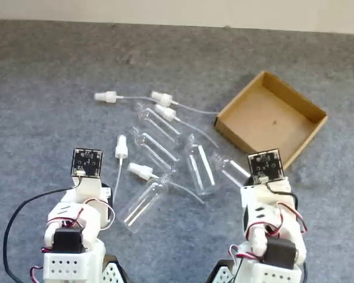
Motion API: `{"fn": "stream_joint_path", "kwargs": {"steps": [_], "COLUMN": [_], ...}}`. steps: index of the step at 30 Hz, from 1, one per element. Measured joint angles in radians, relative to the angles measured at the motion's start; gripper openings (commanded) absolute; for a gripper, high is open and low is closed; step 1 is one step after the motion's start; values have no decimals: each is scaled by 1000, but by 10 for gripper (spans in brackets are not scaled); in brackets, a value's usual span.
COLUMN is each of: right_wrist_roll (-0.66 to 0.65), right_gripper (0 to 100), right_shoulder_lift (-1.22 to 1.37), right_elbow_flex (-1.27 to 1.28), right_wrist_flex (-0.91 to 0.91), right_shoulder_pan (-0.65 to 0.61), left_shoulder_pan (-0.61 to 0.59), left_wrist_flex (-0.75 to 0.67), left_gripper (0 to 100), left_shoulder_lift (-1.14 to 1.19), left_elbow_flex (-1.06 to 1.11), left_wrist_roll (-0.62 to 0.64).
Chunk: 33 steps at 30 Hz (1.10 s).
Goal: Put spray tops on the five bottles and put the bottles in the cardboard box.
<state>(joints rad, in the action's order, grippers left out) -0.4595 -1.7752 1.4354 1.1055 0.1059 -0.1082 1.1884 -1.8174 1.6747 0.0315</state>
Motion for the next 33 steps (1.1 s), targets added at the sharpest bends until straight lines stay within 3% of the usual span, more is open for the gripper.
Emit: {"fn": "stream_joint_path", "kwargs": {"steps": [5, 9, 15, 20, 26, 33], "right_wrist_roll": [-40, -43, -64, -262, -388, -434], "right_gripper": [11, 26, 238, 286, 290, 372], "right_shoulder_lift": [41, 265, 770, 1115, 1330, 1475], "right_elbow_flex": [-169, -370, -735, -956, -990, -991], "right_wrist_flex": [97, 150, 316, 477, 489, 414], "right_shoulder_pan": [5, 3, -44, -192, -285, -321], "left_shoulder_pan": [0, 0, 0, 0, 0, 0], "left_wrist_flex": [0, 6, 9, 9, 9, 9], "left_gripper": [8, 8, 8, 8, 8, 8], "left_shoulder_lift": [0, 0, 0, 0, 0, 0], "left_elbow_flex": [0, 0, 0, 0, 0, 0], "left_wrist_roll": [0, 0, 0, 0, 0, 0]}}
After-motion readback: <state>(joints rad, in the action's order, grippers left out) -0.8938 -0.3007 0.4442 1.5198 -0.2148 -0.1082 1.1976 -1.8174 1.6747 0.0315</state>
